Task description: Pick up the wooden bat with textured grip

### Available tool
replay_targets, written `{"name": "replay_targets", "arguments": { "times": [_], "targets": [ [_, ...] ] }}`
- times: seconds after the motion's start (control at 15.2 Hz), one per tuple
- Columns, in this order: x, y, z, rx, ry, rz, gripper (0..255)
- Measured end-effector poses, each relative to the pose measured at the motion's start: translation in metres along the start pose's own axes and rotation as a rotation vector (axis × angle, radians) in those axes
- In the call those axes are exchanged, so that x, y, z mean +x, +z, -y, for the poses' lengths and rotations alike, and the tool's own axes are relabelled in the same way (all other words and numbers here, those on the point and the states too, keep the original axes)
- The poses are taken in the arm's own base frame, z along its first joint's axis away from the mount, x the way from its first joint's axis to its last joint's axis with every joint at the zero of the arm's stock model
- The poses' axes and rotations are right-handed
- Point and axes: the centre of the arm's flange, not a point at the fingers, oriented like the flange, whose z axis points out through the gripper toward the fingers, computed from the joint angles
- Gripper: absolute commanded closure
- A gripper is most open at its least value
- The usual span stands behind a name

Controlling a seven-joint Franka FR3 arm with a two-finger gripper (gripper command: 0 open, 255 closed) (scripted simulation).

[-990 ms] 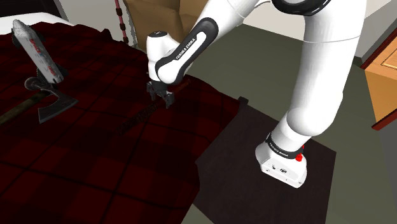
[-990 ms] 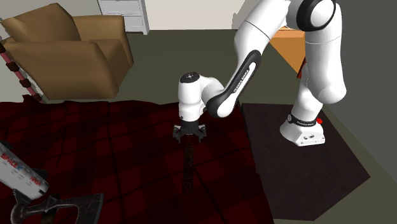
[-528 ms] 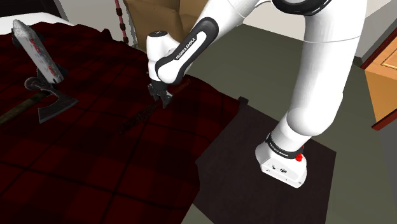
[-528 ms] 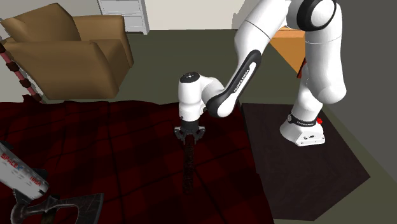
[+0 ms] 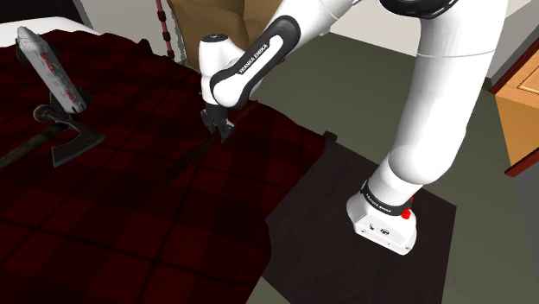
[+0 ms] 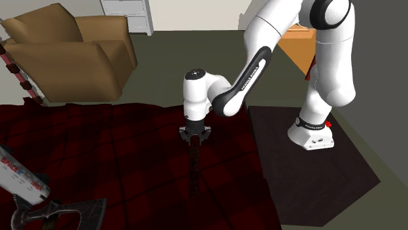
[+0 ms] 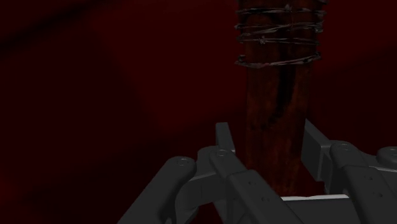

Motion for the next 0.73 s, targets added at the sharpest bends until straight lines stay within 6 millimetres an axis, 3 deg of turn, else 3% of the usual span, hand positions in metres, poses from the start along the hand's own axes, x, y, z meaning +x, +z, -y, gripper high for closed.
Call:
{"name": "replay_targets", "arguments": {
  "times": [0.73],
  "targets": [
    [-0.004, -0.055, 0.004, 0.000, 0.000, 0.000, 255]
  ]
}}
